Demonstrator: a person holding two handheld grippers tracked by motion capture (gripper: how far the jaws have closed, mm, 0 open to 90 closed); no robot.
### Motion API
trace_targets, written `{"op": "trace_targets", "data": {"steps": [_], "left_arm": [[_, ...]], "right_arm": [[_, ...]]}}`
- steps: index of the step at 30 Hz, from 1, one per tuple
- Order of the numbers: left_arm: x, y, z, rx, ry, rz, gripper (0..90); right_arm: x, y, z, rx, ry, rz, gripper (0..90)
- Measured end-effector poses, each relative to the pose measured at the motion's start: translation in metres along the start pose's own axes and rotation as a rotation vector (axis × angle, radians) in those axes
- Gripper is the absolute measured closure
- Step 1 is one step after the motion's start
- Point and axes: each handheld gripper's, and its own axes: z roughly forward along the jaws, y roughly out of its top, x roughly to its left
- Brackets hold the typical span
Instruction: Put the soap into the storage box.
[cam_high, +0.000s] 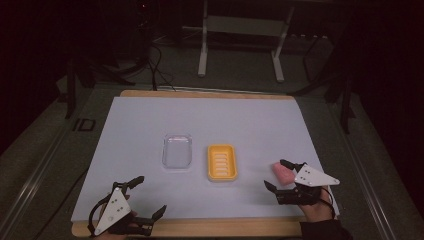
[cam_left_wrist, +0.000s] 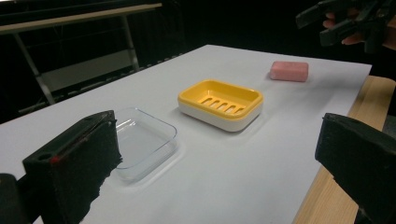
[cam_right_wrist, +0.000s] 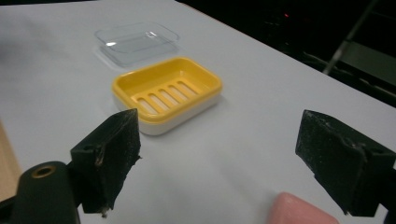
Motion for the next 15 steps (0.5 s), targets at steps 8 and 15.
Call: {"op": "trace_targets", "data": {"steps": [8, 15], "left_arm": [[-0.001, 0.000, -0.001, 0.001, 0.004, 0.004, 0.3], [-0.001, 0.000, 0.000, 0.003, 0.000, 0.008, 0.3]], "right_arm": [[-0.010, -0.007, 0.003, 0.086, -0.137, 0.140, 12.6], [-0.012, -0.008, 0.006, 0.230, -0.221, 0.182, 12.6]]}}
